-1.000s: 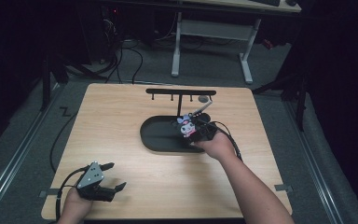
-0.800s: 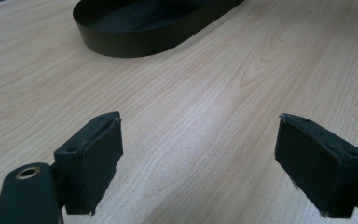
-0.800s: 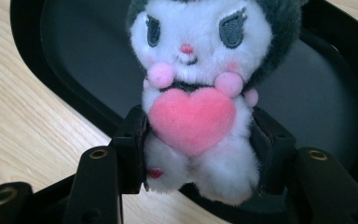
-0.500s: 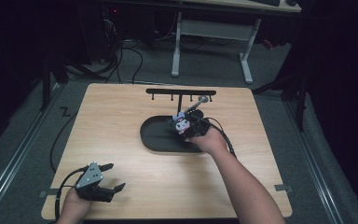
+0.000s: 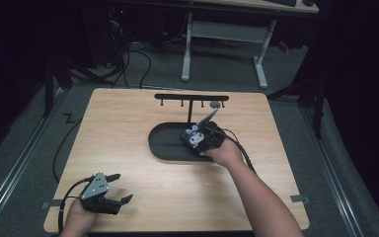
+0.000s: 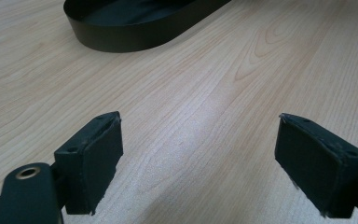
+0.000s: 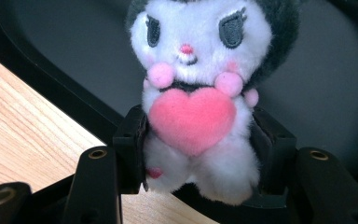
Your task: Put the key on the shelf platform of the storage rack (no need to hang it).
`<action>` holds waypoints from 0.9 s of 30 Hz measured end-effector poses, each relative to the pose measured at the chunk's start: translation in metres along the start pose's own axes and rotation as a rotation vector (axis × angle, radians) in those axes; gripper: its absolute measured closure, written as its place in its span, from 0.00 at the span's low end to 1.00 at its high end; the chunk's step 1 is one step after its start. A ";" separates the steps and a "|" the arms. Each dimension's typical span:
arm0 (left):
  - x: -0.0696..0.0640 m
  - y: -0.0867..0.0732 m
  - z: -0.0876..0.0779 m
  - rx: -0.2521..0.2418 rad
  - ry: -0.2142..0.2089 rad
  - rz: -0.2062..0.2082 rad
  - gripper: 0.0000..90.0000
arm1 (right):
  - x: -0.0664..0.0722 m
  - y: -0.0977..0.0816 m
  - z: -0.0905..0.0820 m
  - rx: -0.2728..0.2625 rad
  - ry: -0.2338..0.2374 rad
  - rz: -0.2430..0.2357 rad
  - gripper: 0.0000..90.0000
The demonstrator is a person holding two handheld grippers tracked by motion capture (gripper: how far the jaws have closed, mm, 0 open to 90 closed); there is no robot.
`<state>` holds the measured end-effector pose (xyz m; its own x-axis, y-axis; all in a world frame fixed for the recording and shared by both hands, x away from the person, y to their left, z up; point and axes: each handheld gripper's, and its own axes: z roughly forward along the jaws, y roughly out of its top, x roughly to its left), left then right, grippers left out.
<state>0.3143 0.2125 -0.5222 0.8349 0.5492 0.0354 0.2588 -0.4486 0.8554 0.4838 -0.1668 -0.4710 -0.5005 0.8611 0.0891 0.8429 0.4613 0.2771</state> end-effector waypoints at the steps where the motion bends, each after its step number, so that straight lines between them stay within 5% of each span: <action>1: 0.000 0.000 0.000 0.000 0.000 0.001 0.18 | -0.001 -0.001 0.000 -0.002 0.005 0.003 0.52; 16: 0.000 0.000 0.000 0.011 0.001 0.002 0.18 | -0.002 0.004 0.009 -0.001 0.006 0.016 0.48; 21: 0.000 -0.001 -0.001 0.008 0.004 0.002 0.18 | 0.000 0.004 0.006 -0.034 0.008 0.019 0.30; 27: 0.000 0.000 -0.001 0.008 0.002 0.000 0.18 | 0.000 0.005 -0.003 -0.057 0.010 0.037 0.27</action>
<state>0.3139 0.2136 -0.5222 0.8341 0.5505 0.0362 0.2630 -0.4545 0.8510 0.4874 -0.1651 -0.4672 -0.4718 0.8748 0.1101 0.8481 0.4161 0.3279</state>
